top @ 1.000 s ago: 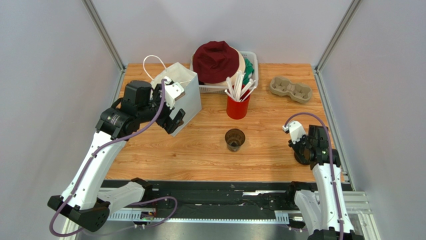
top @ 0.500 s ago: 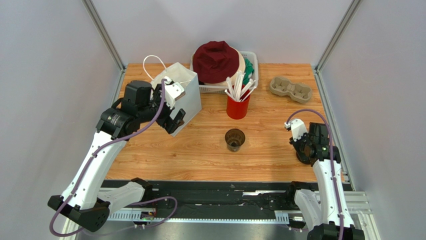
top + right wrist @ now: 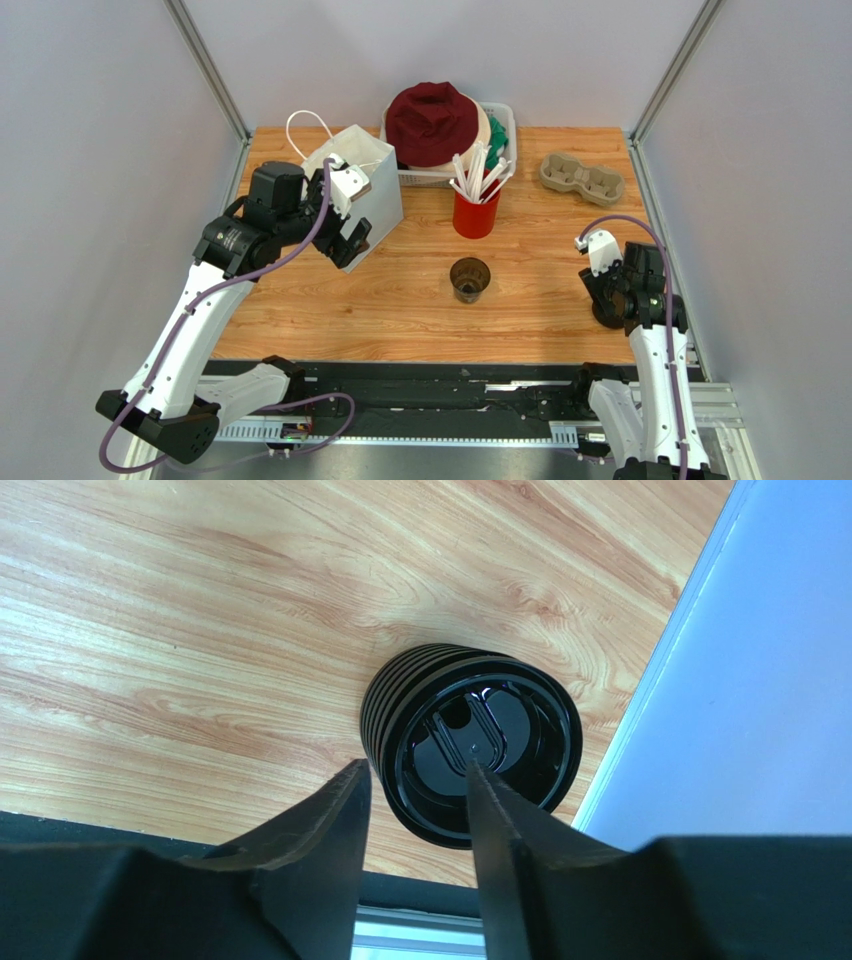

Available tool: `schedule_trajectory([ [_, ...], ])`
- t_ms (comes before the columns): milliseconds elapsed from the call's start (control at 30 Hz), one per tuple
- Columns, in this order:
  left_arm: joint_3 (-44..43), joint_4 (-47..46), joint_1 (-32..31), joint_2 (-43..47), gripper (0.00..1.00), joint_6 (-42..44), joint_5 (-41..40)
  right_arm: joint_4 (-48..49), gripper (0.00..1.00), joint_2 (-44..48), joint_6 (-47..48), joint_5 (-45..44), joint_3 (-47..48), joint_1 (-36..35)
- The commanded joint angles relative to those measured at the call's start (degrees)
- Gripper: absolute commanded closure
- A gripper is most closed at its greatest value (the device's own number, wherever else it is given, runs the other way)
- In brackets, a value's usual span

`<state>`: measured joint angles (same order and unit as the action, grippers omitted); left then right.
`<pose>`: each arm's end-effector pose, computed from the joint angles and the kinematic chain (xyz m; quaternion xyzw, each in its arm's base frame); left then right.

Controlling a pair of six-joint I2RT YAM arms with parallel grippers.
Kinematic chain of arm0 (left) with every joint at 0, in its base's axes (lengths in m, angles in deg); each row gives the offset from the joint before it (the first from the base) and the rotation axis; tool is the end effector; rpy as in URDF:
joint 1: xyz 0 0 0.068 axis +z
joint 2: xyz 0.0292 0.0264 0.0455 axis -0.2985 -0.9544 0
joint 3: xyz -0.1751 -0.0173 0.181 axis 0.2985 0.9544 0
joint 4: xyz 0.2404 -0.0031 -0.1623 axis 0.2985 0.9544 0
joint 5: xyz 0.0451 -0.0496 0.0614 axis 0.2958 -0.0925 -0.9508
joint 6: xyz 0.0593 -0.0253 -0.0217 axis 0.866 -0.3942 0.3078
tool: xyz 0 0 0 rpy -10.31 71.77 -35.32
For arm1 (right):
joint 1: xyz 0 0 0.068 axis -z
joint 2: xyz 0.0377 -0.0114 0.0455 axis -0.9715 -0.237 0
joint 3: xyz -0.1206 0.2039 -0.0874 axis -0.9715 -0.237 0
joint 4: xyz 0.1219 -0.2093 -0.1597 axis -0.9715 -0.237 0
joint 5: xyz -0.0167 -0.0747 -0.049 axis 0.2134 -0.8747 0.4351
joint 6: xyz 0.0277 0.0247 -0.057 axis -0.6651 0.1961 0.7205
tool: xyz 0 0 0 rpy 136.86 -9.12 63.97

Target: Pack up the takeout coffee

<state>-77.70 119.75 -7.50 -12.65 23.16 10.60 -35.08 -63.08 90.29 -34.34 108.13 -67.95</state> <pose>0.2174 -0.1187 0.3906 0.3830 0.7988 -0.1628 0.4344 0.1900 -0.0255 0.2232 -0.2518 0.9176 -0.1021 0.2902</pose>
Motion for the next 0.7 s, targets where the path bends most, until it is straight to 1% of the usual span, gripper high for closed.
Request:
schedule_trajectory([
  [0, 0.01, -1.24, 0.25, 0.52, 0.02, -1.15, 0.74, 2.13, 0.5, -1.59, -0.86, -0.66, 0.53, 0.89],
  [167, 0.01, -1.07, 0.25, 0.52, 0.02, -1.15, 0.74, 3.97, 0.49, -3.53, -0.42, 0.83, -1.13, 3.08],
  [300, 0.01, -1.15, 0.17, 0.52, 0.02, -1.24, 0.83, 4.76, 0.51, -4.67, -0.07, 1.89, -1.58, 5.19],
  [667, 0.01, -1.33, 0.25, 0.17, 0.02, -1.32, 0.83, 2.57, 0.53, -4.14, 0.01, 6.02, -1.49, 5.46],
])
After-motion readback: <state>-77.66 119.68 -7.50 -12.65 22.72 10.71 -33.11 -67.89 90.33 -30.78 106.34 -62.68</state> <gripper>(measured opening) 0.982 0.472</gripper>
